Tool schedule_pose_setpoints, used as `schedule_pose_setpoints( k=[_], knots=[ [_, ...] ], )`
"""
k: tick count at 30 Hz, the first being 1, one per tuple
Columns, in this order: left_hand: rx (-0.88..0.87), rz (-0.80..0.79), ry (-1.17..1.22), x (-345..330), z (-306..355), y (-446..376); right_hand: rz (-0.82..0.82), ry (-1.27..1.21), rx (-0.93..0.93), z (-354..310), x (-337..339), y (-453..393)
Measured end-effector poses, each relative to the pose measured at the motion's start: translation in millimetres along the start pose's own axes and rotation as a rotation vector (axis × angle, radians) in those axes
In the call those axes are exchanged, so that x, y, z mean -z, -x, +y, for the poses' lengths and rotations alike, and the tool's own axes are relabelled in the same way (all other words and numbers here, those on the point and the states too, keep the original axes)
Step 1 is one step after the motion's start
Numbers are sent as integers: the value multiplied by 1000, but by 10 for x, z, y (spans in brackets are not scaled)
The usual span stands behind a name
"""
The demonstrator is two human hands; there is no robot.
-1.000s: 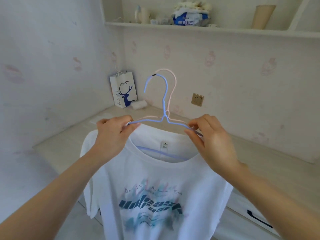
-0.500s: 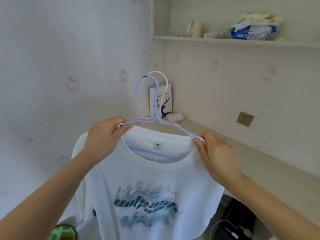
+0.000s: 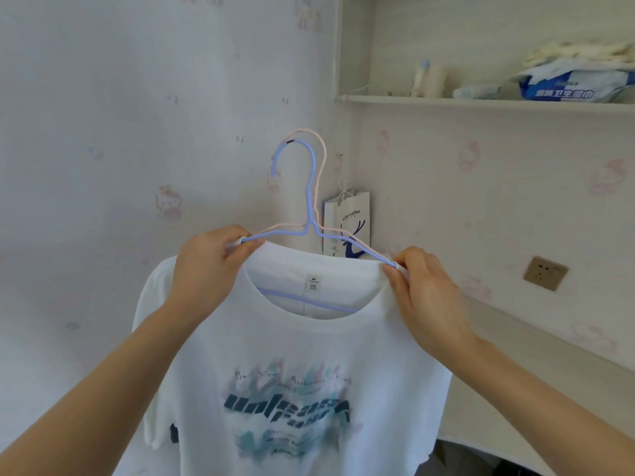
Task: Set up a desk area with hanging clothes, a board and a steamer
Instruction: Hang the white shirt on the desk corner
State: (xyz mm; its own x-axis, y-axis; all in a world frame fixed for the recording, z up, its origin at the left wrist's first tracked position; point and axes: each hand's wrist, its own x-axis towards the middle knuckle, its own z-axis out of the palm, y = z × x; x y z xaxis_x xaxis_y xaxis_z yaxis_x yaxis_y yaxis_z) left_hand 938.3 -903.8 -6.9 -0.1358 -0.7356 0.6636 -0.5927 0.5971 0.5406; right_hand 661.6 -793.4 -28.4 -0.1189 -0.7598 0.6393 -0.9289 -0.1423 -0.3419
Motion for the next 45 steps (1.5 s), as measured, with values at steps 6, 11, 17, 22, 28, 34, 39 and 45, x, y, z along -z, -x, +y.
schedule_pose_setpoints(
  k=[6,11,17,22,28,34,39,45],
  knots=[
    [-6,-12,37,-310,-281,-485,-8,-26,6,240,-370,-543],
    [11,-1,54,-716,-545,-981,-10,3,18,596,-742,-1107],
    [74,-42,17,-1393,-853,-1707,-36,2,-10,1162,-1171,-1797],
    [71,-57,-8,-1995,-1046,-2229,-69,-9,-37,1691,-1512,-2329],
    [147,-139,-34,-2667,-1443,-2599,-113,0,-70,2210,-2031,-2718],
    [188,-188,-29,-3254,-1843,-2833,-150,19,-106,2630,-2548,-2979],
    [254,-310,-31,-3761,-2259,-2774,-273,76,-162,2967,-3094,-2918],
    [339,-441,-82,-4293,-2818,-2607,-395,148,-214,3310,-3809,-2764]
  ],
)
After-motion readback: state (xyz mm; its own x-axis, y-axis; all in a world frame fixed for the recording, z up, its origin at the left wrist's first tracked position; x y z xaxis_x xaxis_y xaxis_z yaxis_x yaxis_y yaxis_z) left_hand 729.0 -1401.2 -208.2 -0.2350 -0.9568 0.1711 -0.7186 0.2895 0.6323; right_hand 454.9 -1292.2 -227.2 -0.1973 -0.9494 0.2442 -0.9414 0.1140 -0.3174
